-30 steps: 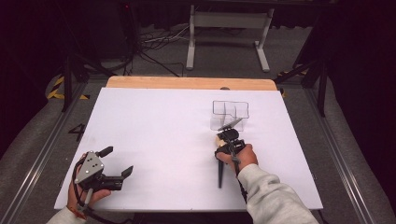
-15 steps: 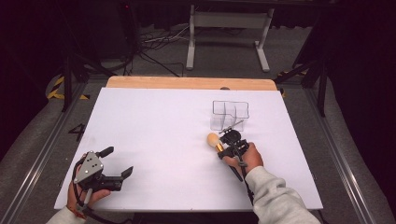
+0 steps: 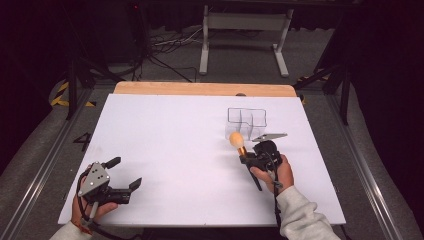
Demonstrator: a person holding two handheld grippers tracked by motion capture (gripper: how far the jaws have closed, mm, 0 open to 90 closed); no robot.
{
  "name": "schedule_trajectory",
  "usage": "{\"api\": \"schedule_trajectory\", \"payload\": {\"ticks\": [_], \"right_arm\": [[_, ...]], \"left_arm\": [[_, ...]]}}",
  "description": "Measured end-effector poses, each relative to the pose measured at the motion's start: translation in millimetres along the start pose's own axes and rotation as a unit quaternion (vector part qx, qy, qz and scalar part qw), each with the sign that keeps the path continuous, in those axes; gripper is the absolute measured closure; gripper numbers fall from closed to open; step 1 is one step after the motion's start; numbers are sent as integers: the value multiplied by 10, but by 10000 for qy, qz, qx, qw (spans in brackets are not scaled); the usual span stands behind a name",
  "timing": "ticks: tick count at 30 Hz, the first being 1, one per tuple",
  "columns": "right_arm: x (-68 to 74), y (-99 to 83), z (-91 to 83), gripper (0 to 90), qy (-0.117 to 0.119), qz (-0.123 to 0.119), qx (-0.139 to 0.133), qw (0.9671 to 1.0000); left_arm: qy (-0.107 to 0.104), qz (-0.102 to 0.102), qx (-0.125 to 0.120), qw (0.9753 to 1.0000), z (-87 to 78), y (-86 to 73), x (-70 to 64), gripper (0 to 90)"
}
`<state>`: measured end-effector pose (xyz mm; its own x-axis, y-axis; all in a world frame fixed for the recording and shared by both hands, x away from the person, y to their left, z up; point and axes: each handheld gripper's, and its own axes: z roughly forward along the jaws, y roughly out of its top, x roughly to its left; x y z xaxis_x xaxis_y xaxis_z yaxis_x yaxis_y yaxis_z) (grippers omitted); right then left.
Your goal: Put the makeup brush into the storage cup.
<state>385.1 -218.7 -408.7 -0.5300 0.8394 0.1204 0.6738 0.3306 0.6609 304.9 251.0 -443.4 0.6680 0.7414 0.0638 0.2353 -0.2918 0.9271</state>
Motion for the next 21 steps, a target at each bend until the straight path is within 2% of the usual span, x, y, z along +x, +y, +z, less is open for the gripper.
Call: {"api": "schedule_trajectory", "payload": {"ticks": [2, 4, 5, 7, 8, 9, 15, 21], "right_arm": [[-31, -11, -69, 699, 75, 84, -211, 9997], [-65, -19, -129, 699, 73, 54, -430, 9990], [-65, -19, -129, 699, 73, 54, -430, 9990], [-97, -42, -214, 699, 18, 18, -695, 9976], [-97, -42, -214, 699, 18, 18, -695, 9976], [-113, -56, -261, 699, -3, 15, -846, 9964], [-160, -100, -331, 699, 68, -5, -1148, 9934], [-197, -126, -400, 699, 68, -70, -1548, 9879]], "left_arm": [[-3, -10, 9, 10000, 5, -1, -1, 45], [11, 2, 53, 10000, 12, -1, 0, 44], [11, 2, 53, 10000, 12, -1, 0, 45], [11, 6, 65, 10000, 20, -3, 1, 44], [11, 6, 65, 10000, 20, -3, 1, 44], [26, 7, 73, 10000, 22, -4, 2, 44], [30, -31, 69, 10000, 31, -9, 6, 44], [31, -9, 89, 10000, 25, -10, 5, 45]]}}
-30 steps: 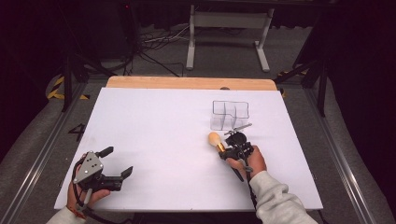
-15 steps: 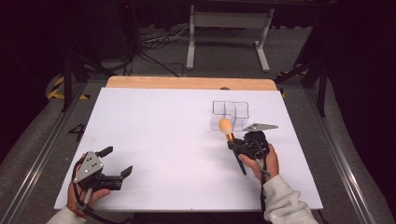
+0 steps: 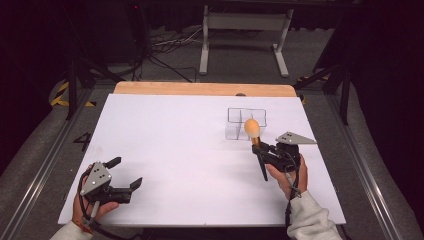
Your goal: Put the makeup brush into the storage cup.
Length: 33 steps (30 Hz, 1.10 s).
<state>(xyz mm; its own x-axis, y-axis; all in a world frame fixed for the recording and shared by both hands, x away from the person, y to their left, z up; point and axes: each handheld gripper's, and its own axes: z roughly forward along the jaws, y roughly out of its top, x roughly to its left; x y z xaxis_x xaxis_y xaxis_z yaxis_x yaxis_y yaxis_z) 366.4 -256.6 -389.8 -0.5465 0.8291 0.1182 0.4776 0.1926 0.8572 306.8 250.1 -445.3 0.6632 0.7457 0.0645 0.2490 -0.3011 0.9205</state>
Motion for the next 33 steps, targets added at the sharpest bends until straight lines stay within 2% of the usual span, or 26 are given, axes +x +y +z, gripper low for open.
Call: {"api": "schedule_trajectory", "payload": {"ticks": [4, 7, 14, 20, 27, 30, 33], "right_arm": [[18, 4, -37, 699, -36, -66, -248, 9997], [30, 16, -71, 699, -108, -230, -463, 9986], [12, 53, -141, 698, -131, -251, -786, 9965], [21, 103, -193, 698, -182, -363, -1093, 9932], [21, 165, -237, 698, -251, -454, -1324, 9898], [9, 217, -272, 698, -265, -448, -1484, 9876], [-3, 254, -282, 698, -307, -541, -1585, 9854]], "left_arm": [[13, 6, -13, 10000, -9, -2, 2, 44], [20, 6, -28, 10000, -15, -3, 3, 45], [28, 15, -23, 10000, -16, -4, 2, 44], [28, 4, -15, 10000, -9, -3, -2, 44], [1, -2, -23, 10000, -7, -8, 3, 44], [-6, -5, -32, 10000, -8, -9, 4, 44], [-7, 3, -44, 10000, -8, -9, 5, 43]]}}
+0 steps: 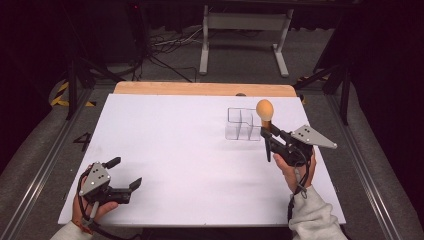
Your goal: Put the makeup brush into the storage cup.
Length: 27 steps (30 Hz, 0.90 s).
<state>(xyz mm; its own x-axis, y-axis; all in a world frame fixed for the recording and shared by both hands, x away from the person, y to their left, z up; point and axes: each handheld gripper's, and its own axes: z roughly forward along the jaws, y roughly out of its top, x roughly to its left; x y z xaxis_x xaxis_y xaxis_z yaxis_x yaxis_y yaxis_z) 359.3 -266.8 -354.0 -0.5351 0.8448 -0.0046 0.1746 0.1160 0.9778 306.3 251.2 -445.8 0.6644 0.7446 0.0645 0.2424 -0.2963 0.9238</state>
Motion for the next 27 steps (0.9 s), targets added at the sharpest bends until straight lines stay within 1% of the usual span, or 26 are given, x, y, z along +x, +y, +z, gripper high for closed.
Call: {"api": "schedule_trajectory", "payload": {"ticks": [5, 8, 9, 12, 13, 15, 16, 18, 20, 22, 24, 25, 27], "right_arm": [[-32, 18, 39, 698, -53, 16, -93, 9999], [-66, 45, 60, 698, -83, -8, -202, 9998], [-74, 55, 65, 698, -126, -43, -219, 9997], [-109, 88, 94, 698, -108, 68, -299, 9995], [-116, 99, 106, 698, -155, 42, -305, 9994], [-125, 116, 133, 698, -161, 14, -342, 9993], [-130, 130, 158, 698, -227, -51, -359, 9991], [-151, 153, 184, 698, -204, 12, -411, 9989], [-180, 187, 207, 697, -250, 36, -471, 9986], [-205, 214, 232, 698, -242, 79, -571, 9980], [-221, 235, 266, 698, -291, 109, -594, 9977], [-230, 244, 284, 698, -263, 158, -601, 9977], [-233, 267, 317, 698, -326, 96, -601, 9976]], "left_arm": [[-13, -3, -63, 10000, -9, 1, 5, 42], [-15, 11, -75, 10000, -12, 0, 6, 42], [-18, 1, -77, 10000, -10, 0, 5, 42], [-14, 23, -74, 10000, -12, 1, 5, 42], [-16, 17, -89, 10000, -11, 0, 5, 42], [-24, 23, -87, 10000, -16, 1, 5, 42], [-24, 9, -91, 10000, -17, 1, 5, 42], [-42, 0, -101, 9999, -13, -1, 8, 42], [-40, 0, -100, 9999, -13, 0, 6, 42], [-47, 4, -110, 9999, -14, 0, 4, 42], [-45, 8, -101, 9999, -17, 3, 3, 42], [-46, 20, -107, 9999, -17, 3, 5, 42], [-42, 25, -95, 9999, -13, 4, 2, 42]]}}
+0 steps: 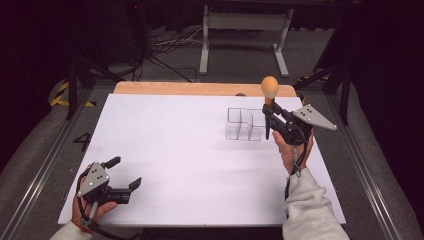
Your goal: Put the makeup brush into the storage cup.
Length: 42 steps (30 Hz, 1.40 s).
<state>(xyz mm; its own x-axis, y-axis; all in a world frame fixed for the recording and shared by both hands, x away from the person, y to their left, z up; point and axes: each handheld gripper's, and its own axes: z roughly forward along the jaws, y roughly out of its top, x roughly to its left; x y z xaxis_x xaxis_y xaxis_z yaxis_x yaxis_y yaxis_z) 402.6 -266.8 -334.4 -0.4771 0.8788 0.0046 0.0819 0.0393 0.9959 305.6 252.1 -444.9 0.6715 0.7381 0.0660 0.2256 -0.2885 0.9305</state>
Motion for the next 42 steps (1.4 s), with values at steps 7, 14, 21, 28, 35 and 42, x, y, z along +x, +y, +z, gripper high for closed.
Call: {"api": "schedule_trajectory", "payload": {"ticks": [7, 14, 21, 28, 35, 42], "right_arm": [[-22, 31, 101, 698, -71, 50, -105, 9999], [-103, 89, 195, 698, -165, 142, -242, 9995], [-149, 112, 328, 698, -213, 217, -293, 9991], [-169, 128, 430, 698, -289, 209, -275, 9990], [-216, 55, 534, 698, -424, 272, -188, 9986], [-282, -11, 593, 698, -502, 419, -140, 9978]], "left_arm": [[-15, 41, -32, 10000, -6, 1, -3, 42], [-23, 14, -74, 10000, -13, 2, -3, 42], [-4, 31, -130, 9999, -34, 3, -4, 42], [-11, 23, -200, 9998, -56, 5, 0, 41], [-19, 98, -366, 9993, -96, 15, -19, 38], [-3, 184, -438, 9989, -99, 23, -43, 36]]}}
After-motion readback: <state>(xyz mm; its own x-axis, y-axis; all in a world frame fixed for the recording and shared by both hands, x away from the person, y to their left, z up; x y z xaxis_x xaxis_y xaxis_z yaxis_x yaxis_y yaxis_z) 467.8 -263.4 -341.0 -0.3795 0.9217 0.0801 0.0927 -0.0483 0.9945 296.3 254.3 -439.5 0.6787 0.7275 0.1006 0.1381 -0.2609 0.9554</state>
